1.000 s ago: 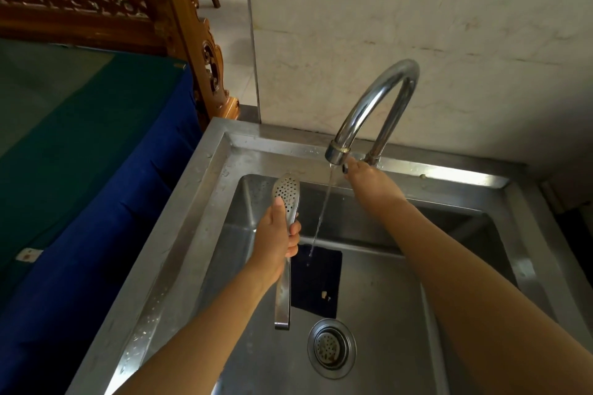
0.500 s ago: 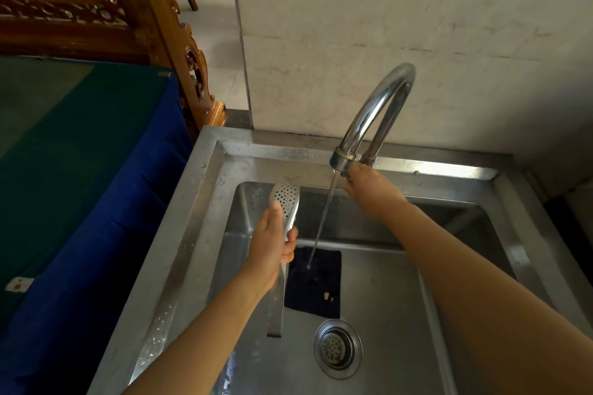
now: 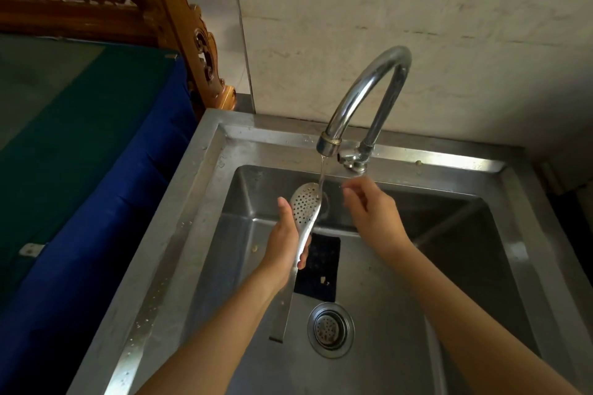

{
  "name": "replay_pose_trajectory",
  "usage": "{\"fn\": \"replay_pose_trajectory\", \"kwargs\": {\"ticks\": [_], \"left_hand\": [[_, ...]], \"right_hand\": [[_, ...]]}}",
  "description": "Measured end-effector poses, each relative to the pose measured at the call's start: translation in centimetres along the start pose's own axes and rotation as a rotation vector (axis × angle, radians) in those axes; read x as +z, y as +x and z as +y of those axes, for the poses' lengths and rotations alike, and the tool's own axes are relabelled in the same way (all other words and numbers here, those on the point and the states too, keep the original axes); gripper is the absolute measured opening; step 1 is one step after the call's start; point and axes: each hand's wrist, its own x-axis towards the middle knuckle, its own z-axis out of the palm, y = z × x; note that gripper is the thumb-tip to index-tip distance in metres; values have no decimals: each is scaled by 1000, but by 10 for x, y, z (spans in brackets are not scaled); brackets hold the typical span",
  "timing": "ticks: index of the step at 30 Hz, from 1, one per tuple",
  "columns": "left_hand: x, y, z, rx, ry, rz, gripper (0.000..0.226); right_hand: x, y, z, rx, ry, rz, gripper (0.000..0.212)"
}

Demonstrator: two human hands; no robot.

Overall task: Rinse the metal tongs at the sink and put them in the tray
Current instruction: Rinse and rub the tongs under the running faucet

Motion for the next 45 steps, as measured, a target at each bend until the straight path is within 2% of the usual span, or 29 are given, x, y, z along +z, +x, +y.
{"fn": "replay_pose_trajectory", "kwargs": {"ticks": [2,6,8,11,14,18,20,23,26,30,32,36,38,41,45], "left_hand": [[7,-3,-1,25,38,6,85],[13,1,1,96,82,24,108],[12,4,4,112,95,57,106],[11,8,7,213,136,99,77],[9,6,11,491,206,196,38],[11,0,14,711,414,366,13],[13,1,17,679,411,327,17],[14,0,23,528,366,225,25],[12,0,28,481,343,230,24],[17,-8,38,331,97,133,27],[22,-9,39,302,73,116,27],[25,-11,40,251,-3,64,22],[24,-10,42,223,-83,16,17],[23,-9,48,219,-108,15,20],[27,-5,52,180,-86,72,40]], "right_hand": [[4,5,-5,-18,36,-93,16],[15,18,-11,-1,134,-197,15],[20,24,-10,54,195,-216,15],[27,30,-10,89,289,-243,6],[34,30,-10,52,353,-216,21],[36,24,-12,103,389,-144,30],[34,23,-14,128,403,-93,33],[25,22,-18,111,370,-70,29],[16,19,-22,92,402,-154,5],[14,14,-25,91,333,-142,16],[18,13,-27,106,252,-117,26],[27,14,-26,81,-57,-4,41],[29,15,-24,79,-122,36,48],[31,16,-23,96,-84,46,46],[32,18,-19,78,131,10,29]]}}
